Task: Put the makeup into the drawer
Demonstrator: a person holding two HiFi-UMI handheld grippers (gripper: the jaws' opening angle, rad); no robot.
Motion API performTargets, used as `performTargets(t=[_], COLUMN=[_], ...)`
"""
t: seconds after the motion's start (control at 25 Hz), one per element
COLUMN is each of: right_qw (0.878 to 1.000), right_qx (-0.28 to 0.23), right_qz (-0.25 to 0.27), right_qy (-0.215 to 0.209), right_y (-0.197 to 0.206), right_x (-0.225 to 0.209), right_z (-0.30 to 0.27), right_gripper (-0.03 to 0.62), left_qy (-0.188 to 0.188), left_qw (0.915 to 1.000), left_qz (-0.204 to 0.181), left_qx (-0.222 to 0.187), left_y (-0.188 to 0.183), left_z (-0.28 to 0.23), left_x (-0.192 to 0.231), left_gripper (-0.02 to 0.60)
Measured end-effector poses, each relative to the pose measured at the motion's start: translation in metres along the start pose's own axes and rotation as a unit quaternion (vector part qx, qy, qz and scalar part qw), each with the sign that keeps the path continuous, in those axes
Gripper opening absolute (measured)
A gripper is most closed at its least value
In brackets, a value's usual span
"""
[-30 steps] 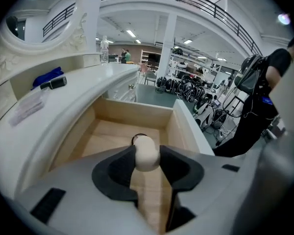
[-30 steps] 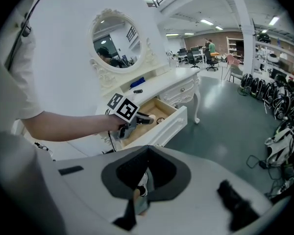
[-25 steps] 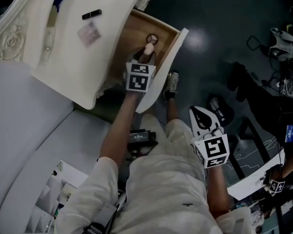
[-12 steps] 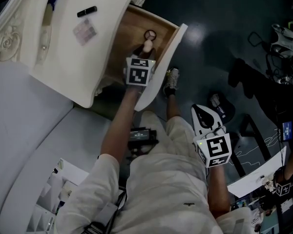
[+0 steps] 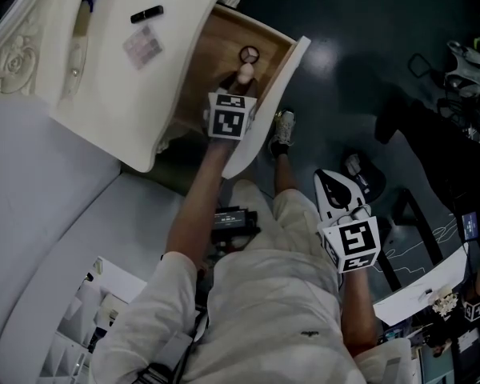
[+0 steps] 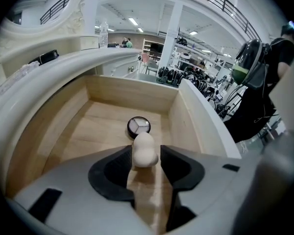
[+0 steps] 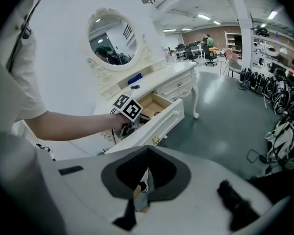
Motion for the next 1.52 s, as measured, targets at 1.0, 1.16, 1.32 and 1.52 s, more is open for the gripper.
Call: performTargets(t=[1.0,1.16,1.32,1.52], right_qw=[0.995,0.992,0.989,0.986], right_qx=[-0.08,-0.097,-0.113,-0.133], right_qz=[0.063,0.077,0.088,0.101], right_qy=[-0.012,-0.016,-0.022,-0.027], right_y=[-0.071,-0.088,-0.102,-0.115], right_x=[0.036,0.049,0.066,0.086], right_z=[0.015,0.016,0.015,0.018], right_gripper=[0.014,0.012,0.014,0.012], left_qy=[0.023,0.033,0.047,0.043], left_qw=[0.9948,0.9908,0.9882,0.9852], left_qz=[-0.015,-0.008,0.009,-0.006], left_qx=[-0.098,-0.131,-0.146,-0.166], left_y=[-0.075,-0.088,-0.093,-0.098], left_z=[0.165,0.204,0.235,0.267], left_x=[-0.042,-0.052,-0.057,-0.059], left_gripper=[0.161,0.158,0.143,0.1])
Point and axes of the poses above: the fingertips, and each gripper's own axes: z backward along the fingers, x to its left, y out of its underside, the point moved 6 cm from there along z, backward along the fingers, and after that the axes turned 11 degrees about -x, right-handed, at the moved point
